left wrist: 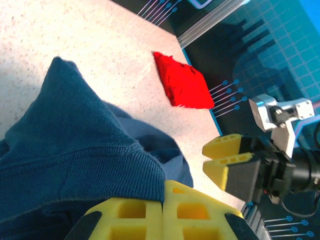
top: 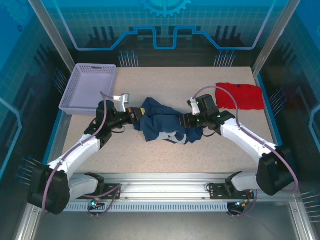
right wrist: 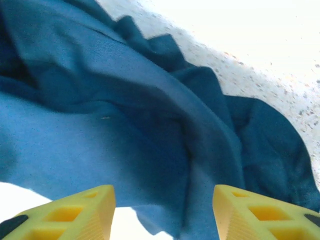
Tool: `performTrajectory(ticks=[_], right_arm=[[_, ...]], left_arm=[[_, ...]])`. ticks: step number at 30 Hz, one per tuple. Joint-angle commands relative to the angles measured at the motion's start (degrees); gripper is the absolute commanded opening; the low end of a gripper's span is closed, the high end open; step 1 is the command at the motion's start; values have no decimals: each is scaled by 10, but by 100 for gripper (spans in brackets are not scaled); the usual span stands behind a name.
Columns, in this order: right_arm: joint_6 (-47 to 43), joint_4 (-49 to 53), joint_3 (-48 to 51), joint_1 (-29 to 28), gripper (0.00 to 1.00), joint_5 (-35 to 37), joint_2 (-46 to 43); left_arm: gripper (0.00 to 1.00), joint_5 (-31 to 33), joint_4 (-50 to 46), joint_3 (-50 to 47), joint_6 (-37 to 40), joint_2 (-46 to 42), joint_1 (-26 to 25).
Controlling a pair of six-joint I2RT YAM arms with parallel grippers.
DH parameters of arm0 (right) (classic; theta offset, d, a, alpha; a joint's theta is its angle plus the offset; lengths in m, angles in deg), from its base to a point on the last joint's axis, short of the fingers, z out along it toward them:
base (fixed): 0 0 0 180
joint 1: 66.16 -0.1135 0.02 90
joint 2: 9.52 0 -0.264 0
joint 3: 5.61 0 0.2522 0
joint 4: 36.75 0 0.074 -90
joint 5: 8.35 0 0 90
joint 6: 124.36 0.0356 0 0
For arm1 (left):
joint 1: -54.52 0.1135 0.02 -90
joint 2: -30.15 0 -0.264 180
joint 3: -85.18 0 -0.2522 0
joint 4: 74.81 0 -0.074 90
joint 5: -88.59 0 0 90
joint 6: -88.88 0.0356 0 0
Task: Fold the inside-out t-shirt
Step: Turn the T-shirt inside out at the center of the table, then flatten out the T-shirt at the center of the table.
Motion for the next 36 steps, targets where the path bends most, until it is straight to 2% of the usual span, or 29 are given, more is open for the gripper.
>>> performTrajectory(ticks=[1,7,8,11,12,16,21,24,27,30,34,36], right_arm=[[-14,-12,-19,10,55,34,56],[-36,-32,-59,24,54,77,155],[-39,-32,-66,25,50,81,171],[-57,-27,-84,29,19,94,175],[-67,-23,-88,32,13,108,155],[-97,6,-119,77,0,123,43],[-98,5,-179,151,0,69,-86],[-101,8,-215,169,1,51,-120],[-100,20,-216,182,1,48,-147],[-78,23,-161,182,5,30,-176],[-9,14,9,164,11,-9,-219],[21,20,89,144,17,4,-232]], left_arm=[[0,-12,-12,-4,16,-14,5],[0,-12,-13,-2,16,-18,6],[0,-11,-15,-1,17,-20,6],[0,-4,-24,7,20,-24,7],[0,1,-26,11,19,-29,8],[0,25,-22,37,11,-56,20],[0,30,44,99,-17,-75,55],[0,7,73,147,-29,-78,81],[0,-7,74,157,-8,-104,91],[0,-36,76,108,-4,-129,90],[0,-65,44,-22,-10,-154,89],[0,-60,18,-82,-15,-171,88]])
